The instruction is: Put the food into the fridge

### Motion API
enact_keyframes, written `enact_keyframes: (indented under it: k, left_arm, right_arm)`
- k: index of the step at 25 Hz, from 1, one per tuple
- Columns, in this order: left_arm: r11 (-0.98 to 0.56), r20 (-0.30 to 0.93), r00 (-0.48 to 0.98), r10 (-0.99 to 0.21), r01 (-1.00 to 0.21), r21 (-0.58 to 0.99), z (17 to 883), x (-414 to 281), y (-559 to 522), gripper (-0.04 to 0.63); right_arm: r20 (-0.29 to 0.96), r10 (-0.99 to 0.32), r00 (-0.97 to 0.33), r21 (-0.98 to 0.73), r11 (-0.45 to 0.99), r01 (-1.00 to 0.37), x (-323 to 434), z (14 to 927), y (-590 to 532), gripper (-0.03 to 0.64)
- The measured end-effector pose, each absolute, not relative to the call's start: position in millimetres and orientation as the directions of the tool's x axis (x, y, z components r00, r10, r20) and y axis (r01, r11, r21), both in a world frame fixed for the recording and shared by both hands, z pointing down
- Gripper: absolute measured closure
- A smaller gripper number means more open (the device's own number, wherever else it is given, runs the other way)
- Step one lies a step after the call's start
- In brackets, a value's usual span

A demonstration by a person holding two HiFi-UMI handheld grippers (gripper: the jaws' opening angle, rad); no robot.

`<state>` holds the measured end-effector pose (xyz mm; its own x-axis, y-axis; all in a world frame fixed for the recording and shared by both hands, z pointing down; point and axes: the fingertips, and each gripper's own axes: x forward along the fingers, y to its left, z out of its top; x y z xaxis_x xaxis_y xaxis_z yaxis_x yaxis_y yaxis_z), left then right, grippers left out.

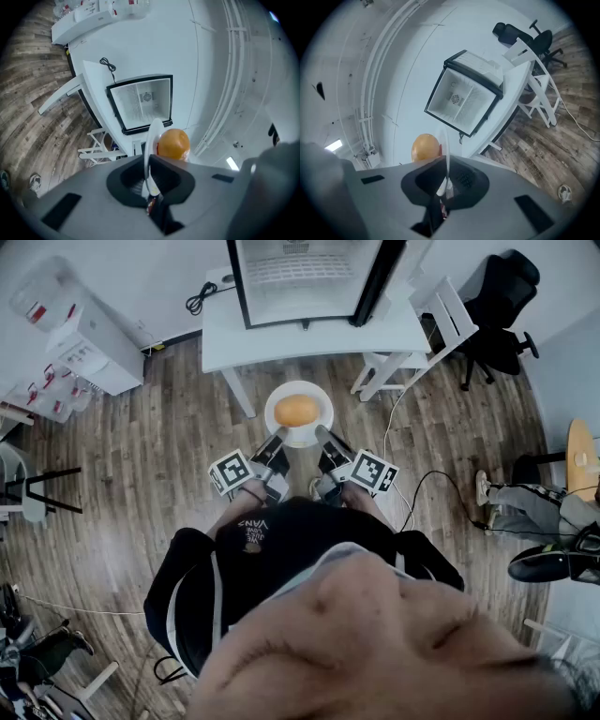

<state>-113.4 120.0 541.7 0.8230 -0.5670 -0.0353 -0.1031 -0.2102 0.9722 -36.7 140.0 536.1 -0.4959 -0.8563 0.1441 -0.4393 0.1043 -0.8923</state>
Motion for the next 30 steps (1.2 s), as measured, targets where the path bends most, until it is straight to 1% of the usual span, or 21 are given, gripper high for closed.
enact_keyframes:
  k: [3,7,10,13,17,25,30]
  left_arm:
    - [-0.213,-0.035,0.817,-0.575,-0.108,0.971,546.7,-116.0,113.3,0.566]
    - [-0.231,-0.057,0.816,-0.576,-0.095,0.968,546.1,-112.2,110.3,0.566]
    - [-0.218,-0.038,0.812,-0.583,-0.111,0.97,549.2,-109.7,107.7,0.566]
    - [-0.221,-0.052,0.81,-0.585,-0.097,0.97,546.5,-104.0,103.5,0.566]
    - [-0.209,-0.014,0.806,-0.592,-0.136,0.968,553.4,-97.8,97.1,0.566]
    - [-0.234,-0.086,0.792,-0.604,-0.073,0.969,547.4,-92.9,95.0,0.566]
    - [-0.218,-0.052,0.773,-0.632,-0.113,0.969,546.8,-64.0,68.4,0.566]
  right_arm:
    - [0.123,-0.856,-0.503,-0.867,0.154,-0.474,-33.1,531.8,132.2,0.594]
    - [0.123,-0.859,-0.497,-0.87,0.148,-0.471,-30.7,534.3,131.3,0.594]
    - [0.12,-0.859,-0.497,-0.869,0.151,-0.471,-26.4,534.1,127.8,0.594]
    - [0.099,-0.859,-0.503,-0.87,0.17,-0.462,-21.7,531.1,123.6,0.594]
    - [0.093,-0.861,-0.5,-0.873,0.172,-0.457,-11.3,530.8,116.7,0.594]
    - [0.08,-0.858,-0.508,-0.867,0.191,-0.459,-10.5,534.0,112.7,0.594]
    - [0.081,-0.844,-0.53,-0.873,0.196,-0.446,21.7,529.1,83.6,0.594]
